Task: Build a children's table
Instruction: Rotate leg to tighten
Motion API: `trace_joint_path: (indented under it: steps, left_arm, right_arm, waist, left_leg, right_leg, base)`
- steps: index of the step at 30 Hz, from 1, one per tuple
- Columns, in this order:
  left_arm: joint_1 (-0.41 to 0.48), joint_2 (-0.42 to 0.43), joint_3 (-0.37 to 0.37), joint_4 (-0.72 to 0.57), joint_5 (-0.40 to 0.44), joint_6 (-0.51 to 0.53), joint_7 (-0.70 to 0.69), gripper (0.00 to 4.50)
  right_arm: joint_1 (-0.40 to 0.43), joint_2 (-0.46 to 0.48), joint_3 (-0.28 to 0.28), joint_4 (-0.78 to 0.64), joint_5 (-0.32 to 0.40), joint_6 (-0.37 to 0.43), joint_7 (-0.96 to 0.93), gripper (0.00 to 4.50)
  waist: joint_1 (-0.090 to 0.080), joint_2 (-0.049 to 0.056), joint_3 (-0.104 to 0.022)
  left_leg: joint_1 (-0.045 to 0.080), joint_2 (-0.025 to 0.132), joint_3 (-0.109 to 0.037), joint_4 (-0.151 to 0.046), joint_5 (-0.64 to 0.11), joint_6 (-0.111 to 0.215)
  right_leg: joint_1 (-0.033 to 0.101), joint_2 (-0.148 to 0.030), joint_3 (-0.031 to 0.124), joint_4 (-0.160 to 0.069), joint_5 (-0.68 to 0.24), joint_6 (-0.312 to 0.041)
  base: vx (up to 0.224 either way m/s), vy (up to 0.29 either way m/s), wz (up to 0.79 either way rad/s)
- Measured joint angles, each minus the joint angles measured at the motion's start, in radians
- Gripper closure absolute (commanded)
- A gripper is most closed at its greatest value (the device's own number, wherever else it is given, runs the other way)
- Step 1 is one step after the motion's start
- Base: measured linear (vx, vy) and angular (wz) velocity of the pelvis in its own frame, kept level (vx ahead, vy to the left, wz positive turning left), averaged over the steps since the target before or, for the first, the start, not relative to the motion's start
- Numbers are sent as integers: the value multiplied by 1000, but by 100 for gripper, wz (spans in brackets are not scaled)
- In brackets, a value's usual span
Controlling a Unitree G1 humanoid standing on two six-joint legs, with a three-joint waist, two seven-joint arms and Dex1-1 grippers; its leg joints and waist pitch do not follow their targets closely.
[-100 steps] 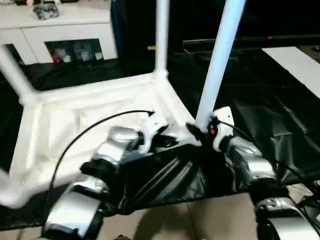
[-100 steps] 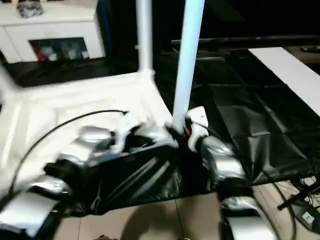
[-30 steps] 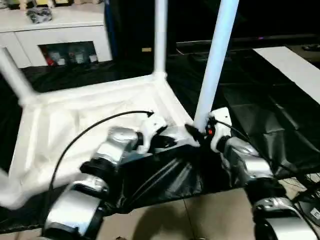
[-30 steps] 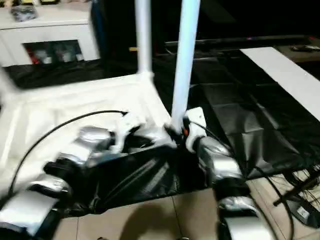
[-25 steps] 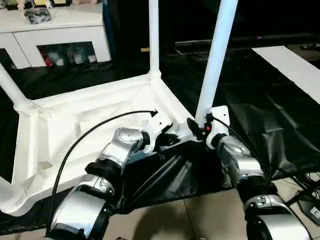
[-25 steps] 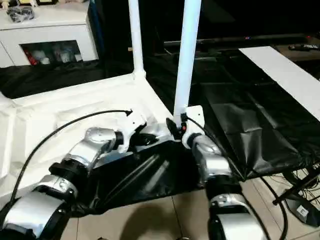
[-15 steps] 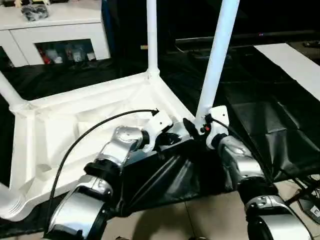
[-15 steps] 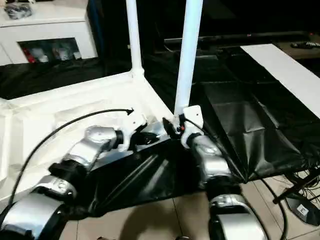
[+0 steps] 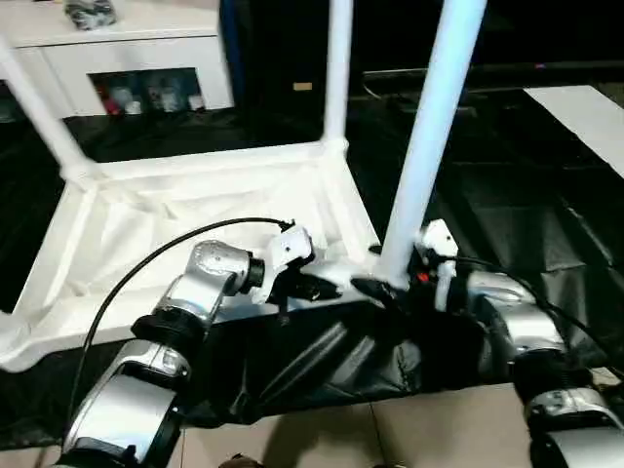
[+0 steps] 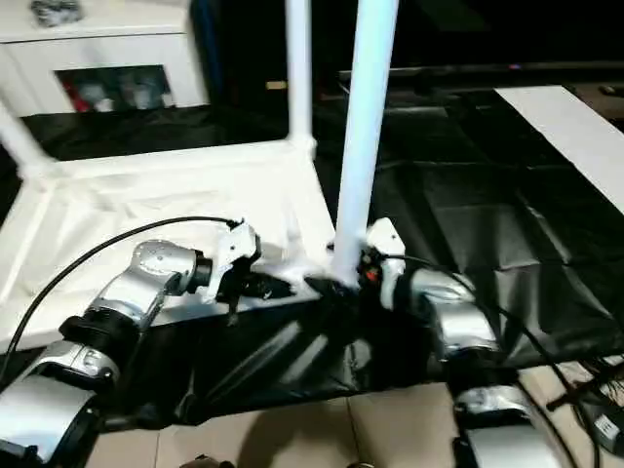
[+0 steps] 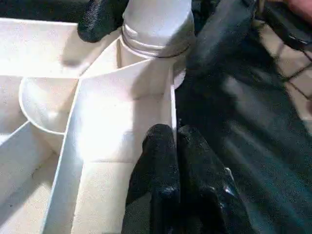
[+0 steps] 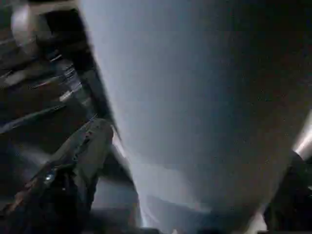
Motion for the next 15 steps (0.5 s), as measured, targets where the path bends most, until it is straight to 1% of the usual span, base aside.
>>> trace_joint_path:
  steps: [3,4,6,7,9,11,14,15]
  left_arm:
    - [0,21,-11,1,-3,-6,-56,450]
    - [0,27,-14,2,-3,-9,-69,450]
    - [0,32,-14,8,-3,-20,-88,450]
    - [0,32,-14,10,-3,-24,-91,450]
    - [0,33,-14,12,-3,-29,-98,450]
    - [-1,33,-14,14,-3,-30,-106,450]
    - [-2,33,-14,19,-5,-34,-115,450]
    - [-3,33,-14,19,-6,-34,-118,450]
  right_arm:
    - [0,-20,32,-12,0,23,86,94]
    - [0,-22,39,-15,0,27,100,94]
    - [0,-23,46,-17,0,33,118,112]
    - [0,-23,46,-17,0,34,122,112]
    - [0,-25,46,-21,0,44,128,135]
    - [0,-27,47,-24,-1,50,131,146]
    - [3,-33,52,-35,-1,55,137,175]
    - [7,-34,53,-43,-1,55,137,175]
  waist:
    - [2,0,0]
    - [3,0,0]
    - [4,0,0]
    - [4,0,0]
    - [4,0,0]
    - [5,0,0]
    - [7,1,0]
    - [8,1,0]
  left_leg:
    - [1,0,0,0,0,0]
    - [1,0,0,0,0,0]
    - [1,0,-1,0,0,0]
    - [1,0,-1,0,0,0]
    - [1,0,-1,0,0,0]
    - [1,0,-1,0,0,0]
    - [1,0,-1,0,0,0]
    - [1,0,-1,0,0,0]
  right_leg:
    - [2,0,1,0,0,0]
    - [3,0,1,0,0,0]
    - [4,0,2,0,1,-1]
    - [4,-1,2,0,1,-1]
    - [4,-1,2,0,1,-1]
    - [4,-1,2,0,1,0]
    - [4,-1,2,0,0,0]
    - [4,-1,2,0,0,0]
  base:
    - [0,0,0]
    - [0,0,0]
    - [0,0,0]
    - [0,0,0]
    - [0,0,0]
    - [0,0,0]
    - [0,0,0]
    - [0,0,0]
